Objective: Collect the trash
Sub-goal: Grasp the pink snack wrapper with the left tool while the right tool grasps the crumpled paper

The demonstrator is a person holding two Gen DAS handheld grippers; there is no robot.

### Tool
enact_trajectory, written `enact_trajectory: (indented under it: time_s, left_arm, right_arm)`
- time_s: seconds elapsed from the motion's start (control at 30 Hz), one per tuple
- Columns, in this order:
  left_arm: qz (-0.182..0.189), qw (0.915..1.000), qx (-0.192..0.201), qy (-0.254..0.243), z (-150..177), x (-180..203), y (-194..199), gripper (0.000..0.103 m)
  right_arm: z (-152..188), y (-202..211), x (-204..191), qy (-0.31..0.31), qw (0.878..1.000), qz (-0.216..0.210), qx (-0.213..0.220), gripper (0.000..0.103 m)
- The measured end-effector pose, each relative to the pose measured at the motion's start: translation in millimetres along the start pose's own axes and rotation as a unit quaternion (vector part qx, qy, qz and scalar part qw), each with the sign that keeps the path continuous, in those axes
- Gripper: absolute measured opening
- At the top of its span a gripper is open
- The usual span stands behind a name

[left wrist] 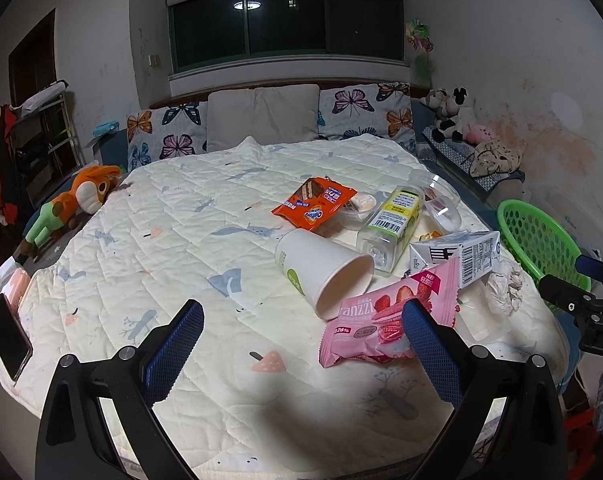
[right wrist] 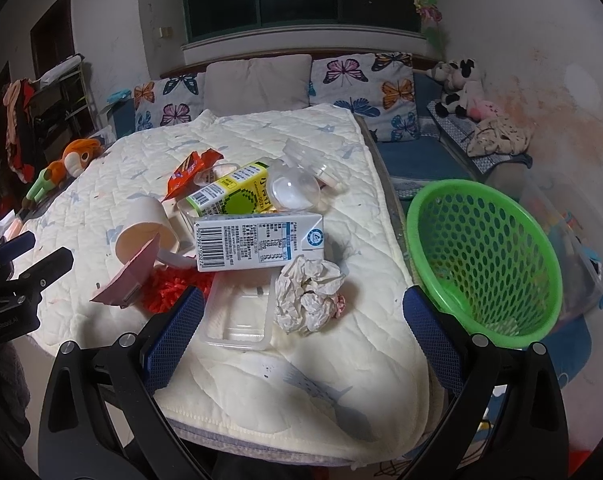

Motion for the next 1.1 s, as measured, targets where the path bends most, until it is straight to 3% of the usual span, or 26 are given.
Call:
enact_trajectory:
  time_s: [0.17, 0.67, 0.73, 0.8, 0.9, 1.07, 1.1]
  left_arm:
    - [0.010, 0.9999, 0.001, -0.004, 2, 2, -4, 0.096]
    - [0.087, 0.9946, 0.005, -0.056, -3, 45, -1, 0.094]
    - [0.094, 0.9934, 0.000, -0.065, -2, 52, -4, 0.086]
    - [0.098, 0.9924, -0.006, -0.074, 1, 60, -10, 0.086]
    - [0.104, 0.9909, -0.017, -0.084, 3, 67, -19, 0.071]
    - [0.121, 0.9890, -0.029, -0.081, 3, 71, -30, 0.060]
    - [0.122, 0.9887, -0.030, -0.081, 3, 71, -32, 0.054]
  right_arm:
    - [-3, -3, -2, 0.004, 1.000, -0.001, -0.001, 0.099]
    - [-10, -10, -2, 0.008, 1.000, -0.004, -0.007, 0.099]
    - [-8, -11, -1, 0.010, 1.000, -0.005, -0.008, 0.099]
    - [-6, -13, 0, 0.011, 1.000, -0.009, -0.011, 0.099]
    - [-1, -16, 2, 0.011, 1.000, -0.015, -0.016, 0.098]
    - [6, -26, 11, 0.003, 0.999, -0.021, -0.033, 0.098]
    - [7, -29, 13, -0.002, 0.999, -0.023, -0.037, 0.098]
Point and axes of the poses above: each gripper's, at about its wrist camera, not at the fingertips, and y roughly against the way its jaws point, x to its right, z to its underside, the point moved 10 cm from there along -y, roughly the way its jaws point, and after that the axes turned 9 degrees about -y, right-handed, at the moved point
